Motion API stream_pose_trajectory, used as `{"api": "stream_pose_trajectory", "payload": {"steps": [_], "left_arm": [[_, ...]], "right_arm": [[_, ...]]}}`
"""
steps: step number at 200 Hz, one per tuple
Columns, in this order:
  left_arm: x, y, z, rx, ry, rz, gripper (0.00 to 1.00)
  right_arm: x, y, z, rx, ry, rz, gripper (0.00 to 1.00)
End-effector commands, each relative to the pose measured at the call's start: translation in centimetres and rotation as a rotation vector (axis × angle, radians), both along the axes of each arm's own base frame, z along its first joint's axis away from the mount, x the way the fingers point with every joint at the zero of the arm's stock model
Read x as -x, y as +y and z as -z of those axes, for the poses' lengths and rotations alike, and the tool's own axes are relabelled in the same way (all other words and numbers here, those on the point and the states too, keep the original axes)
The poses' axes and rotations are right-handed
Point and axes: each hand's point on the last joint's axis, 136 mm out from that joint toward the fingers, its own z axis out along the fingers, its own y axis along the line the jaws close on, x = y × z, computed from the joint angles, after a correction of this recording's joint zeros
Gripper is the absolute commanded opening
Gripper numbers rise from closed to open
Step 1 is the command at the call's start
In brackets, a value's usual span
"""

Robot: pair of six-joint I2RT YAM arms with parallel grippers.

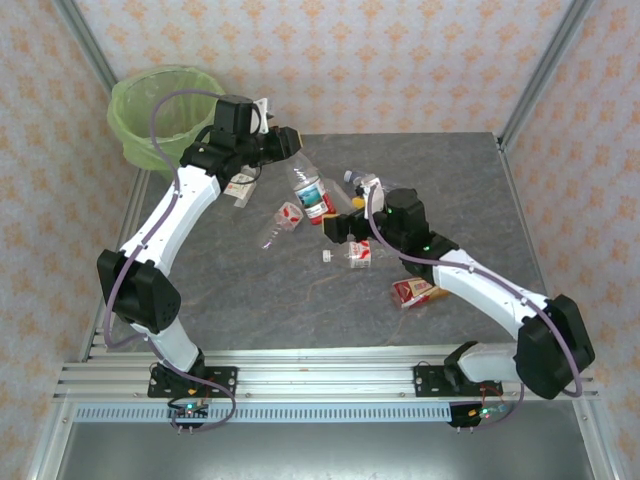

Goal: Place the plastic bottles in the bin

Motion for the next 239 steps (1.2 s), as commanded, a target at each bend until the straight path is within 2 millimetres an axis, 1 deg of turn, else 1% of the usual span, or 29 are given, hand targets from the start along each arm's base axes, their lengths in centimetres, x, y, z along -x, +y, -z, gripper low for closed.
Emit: {"api": "stream_pose_trajectory", "payload": {"steps": [1, 12, 26, 39, 54, 65, 97, 115, 136, 152, 185, 217, 223, 239], "left_arm": [[-0.1, 0.8, -0.5, -0.044, -0.028, -0.028, 0.00], [-0.1, 1.2, -0.4, -0.060, -0.031, -0.044, 0.00], [-0.3, 2.1, -0.1, -0.091, -0.023, -0.087, 0.00], [-0.4, 2.9, 0.1, -0.110, -0.015, -0.119, 0.00], [-0.6, 3.5, 0.4, -0.116, -0.002, -0.139, 0.00], [-0.6, 3.9, 0.4, -0.120, 0.001, -0.151, 0.00], [-0.9, 5.2, -0.4, -0.138, -0.014, -0.181, 0.00], [-1.1, 6.0, -1.0, -0.170, -0.025, -0.200, 0.00], [-1.5, 7.2, -2.2, -0.227, -0.067, -0.245, 0.00], [-1.9, 8.1, -3.5, -0.266, -0.118, -0.273, 0.00], [-2.7, 8.9, -6.7, -0.324, -0.232, -0.295, 0.00], [-3.2, 11.4, -10.1, -0.452, -0.345, -0.394, 0.00], [-3.2, 11.5, -10.7, -0.470, -0.369, -0.397, 0.00], [-3.3, 11.2, -12.0, -0.512, -0.429, -0.358, 0.00]], "right_arm": [[-1.9, -2.4, -1.2, 0.003, -0.069, 0.170, 0.99], [-2.9, -3.9, -0.9, 0.025, -0.073, 0.275, 0.99], [-4.0, -5.8, -0.3, 0.076, -0.063, 0.398, 0.99], [-4.5, -6.8, 0.6, 0.123, -0.047, 0.459, 0.99], [-4.7, -6.9, 1.2, 0.134, -0.031, 0.465, 0.99], [-4.6, -6.5, 1.4, 0.117, -0.023, 0.452, 0.99], [-4.8, -6.6, 1.5, 0.093, -0.003, 0.478, 0.99], [-4.9, -6.3, 1.4, 0.078, 0.004, 0.467, 0.99], [-5.0, -6.1, 1.3, 0.071, 0.003, 0.462, 0.99], [-5.0, -6.0, 1.4, 0.072, 0.009, 0.461, 0.99], [-4.8, -5.7, 1.1, 0.080, 0.031, 0.439, 0.99], [-4.8, -6.0, 0.6, 0.072, 0.016, 0.449, 0.99], [-4.7, -6.0, 0.5, 0.071, 0.011, 0.451, 0.99], [-4.7, -6.2, 0.4, 0.078, 0.009, 0.452, 0.99]]}}
